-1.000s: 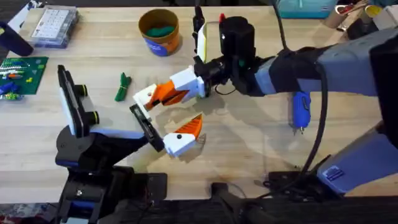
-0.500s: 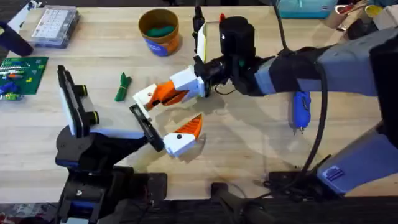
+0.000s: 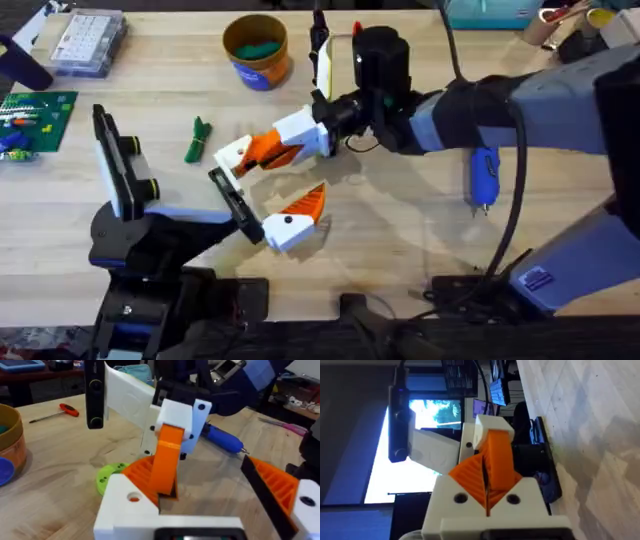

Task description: Pick up the gripper from the table and insert it into the empty holder that is missing its gripper. Then pick up a screw, insert it into the mounting hole, and use the screwdriver to tighten it. Finally, clean up the table by picking up the vegetable and placing it into the bucket.

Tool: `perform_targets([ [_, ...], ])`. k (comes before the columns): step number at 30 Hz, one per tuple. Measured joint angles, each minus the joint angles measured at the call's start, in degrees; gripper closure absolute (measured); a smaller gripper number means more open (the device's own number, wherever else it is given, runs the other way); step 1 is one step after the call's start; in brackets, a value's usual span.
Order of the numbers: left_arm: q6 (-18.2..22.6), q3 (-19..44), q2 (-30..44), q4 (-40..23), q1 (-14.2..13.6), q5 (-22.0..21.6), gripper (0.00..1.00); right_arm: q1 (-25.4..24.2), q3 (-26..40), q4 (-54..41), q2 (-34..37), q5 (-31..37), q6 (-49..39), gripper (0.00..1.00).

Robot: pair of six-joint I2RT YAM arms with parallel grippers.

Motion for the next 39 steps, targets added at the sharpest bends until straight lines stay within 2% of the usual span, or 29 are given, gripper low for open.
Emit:
perform_targets([
  [2, 0.0, 0.0, 0.0, 0.0, 0.0, 0.0, 0.01, 0.0, 0.0, 0.0, 0.0, -0.1, -0.1, 0.953],
  [7, -0.2, 0.0, 0.3, 0.0, 0.0, 0.1, 0.01, 0.0, 0.5, 0.4, -0.3, -0.9, 0.0, 0.565],
  [10, -0.2, 0.0, 0.4, 0.0, 0.0, 0.2, 0.01, 0.0, 0.7, 0.3, -0.6, -1.3, 0.1, 0.451],
  [13, -0.2, 0.0, 0.4, 0.0, 0.0, 0.7, 0.01, -0.1, 0.8, 0.3, -0.7, -1.6, 0.2, 0.212],
  [14, -0.1, 0.0, 0.3, -0.1, -0.1, 2.1, 0.01, -0.2, 0.8, 0.3, -0.6, -0.8, -0.1, 0.084],
  [15, 0.1, 0.1, 0.0, -0.3, -0.6, 4.7, 0.01, -0.4, 0.9, 0.3, -0.4, 0.9, -0.5, 0.025],
  [18, 0.4, 0.2, -0.4, -0.9, -2.1, 9.3, 0.01, -2.1, 1.0, -0.1, 0.6, 3.2, -0.8, 0.005],
  [23, 0.5, 0.2, -0.4, -1.3, -2.1, 12.3, 0.01, -3.9, 1.0, -1.1, 0.7, 3.8, -1.1, 0.004],
  [30, 0.5, 0.2, -0.4, -1.5, -2.1, 13.3, 0.01, -4.8, 0.9, -4.4, 0.7, 3.1, -2.5, 0.004],
  [39, 0.5, 0.2, -0.4, -1.5, -2.1, 13.9, 0.01, -10.5, -0.1, -13.0, 0.7, 1.5, -7.8, 0.004],
])
